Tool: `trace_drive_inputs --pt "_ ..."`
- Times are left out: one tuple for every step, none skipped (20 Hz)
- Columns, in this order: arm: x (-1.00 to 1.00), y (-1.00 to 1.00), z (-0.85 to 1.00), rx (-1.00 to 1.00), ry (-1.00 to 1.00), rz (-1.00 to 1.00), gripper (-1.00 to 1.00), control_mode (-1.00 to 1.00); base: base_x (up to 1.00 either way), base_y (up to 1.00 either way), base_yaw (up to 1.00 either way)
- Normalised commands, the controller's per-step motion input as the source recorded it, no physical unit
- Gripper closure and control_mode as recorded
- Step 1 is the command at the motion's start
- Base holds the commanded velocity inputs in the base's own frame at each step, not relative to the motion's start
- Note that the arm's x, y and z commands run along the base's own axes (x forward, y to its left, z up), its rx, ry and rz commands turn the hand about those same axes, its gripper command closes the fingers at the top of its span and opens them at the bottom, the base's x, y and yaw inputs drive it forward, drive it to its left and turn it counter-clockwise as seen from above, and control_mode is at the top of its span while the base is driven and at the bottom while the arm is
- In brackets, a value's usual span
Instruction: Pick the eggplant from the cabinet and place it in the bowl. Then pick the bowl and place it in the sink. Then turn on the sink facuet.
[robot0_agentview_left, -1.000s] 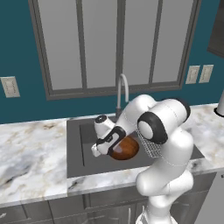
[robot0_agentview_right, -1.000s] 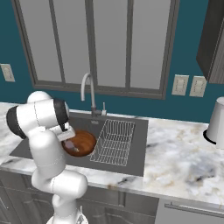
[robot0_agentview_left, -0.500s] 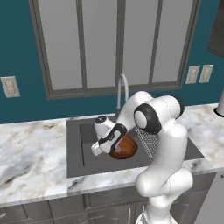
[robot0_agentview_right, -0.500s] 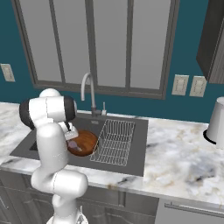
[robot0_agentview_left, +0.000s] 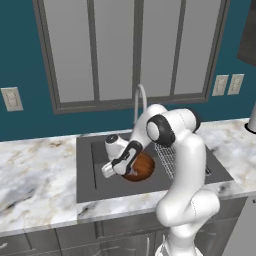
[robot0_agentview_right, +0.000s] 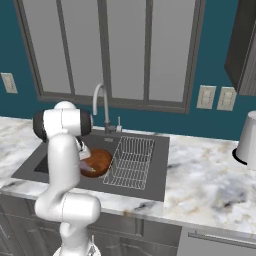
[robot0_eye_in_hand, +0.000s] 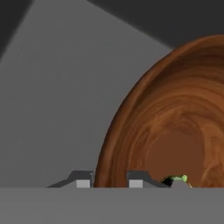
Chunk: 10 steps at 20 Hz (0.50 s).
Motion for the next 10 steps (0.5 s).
trace_drive_inputs --pt "0.24 -0.01 -0.31 0.0 0.0 -0.02 1.0 -1.0 0.0 0.0 0.0" --pt "0.19 -0.01 -0.25 0.0 0.0 -0.01 1.0 -1.0 0.0 0.0 0.0" --pt "0.11 -0.01 -0.14 0.0 0.0 -0.01 1.0 -1.0 0.0 0.0 0.0" --pt "0.0 0.0 0.0 0.0 -0.02 0.0 -1.0 -1.0 0.0 0.0 0.0" --pt "0.0 0.0 0.0 0.0 -0.03 0.0 -1.0 -1.0 0.0 0.0 0.0" --pt "0.0 0.0 0.2 0.01 -0.04 0.0 -1.0 -1.0 0.0 0.0 0.0" --pt "0.0 0.0 0.36 0.02 -0.06 0.0 -1.0 -1.0 0.0 0.0 0.0" --pt "0.0 0.0 0.42 0.03 -0.07 0.0 -1.0 -1.0 0.0 0.0 0.0" --pt "0.0 -0.06 0.45 0.04 -0.07 0.0 -1.0 -1.0 0.0 0.0 0.0" --pt "0.0 -0.06 0.59 0.05 -0.09 0.0 -1.0 -1.0 0.0 0.0 0.0"
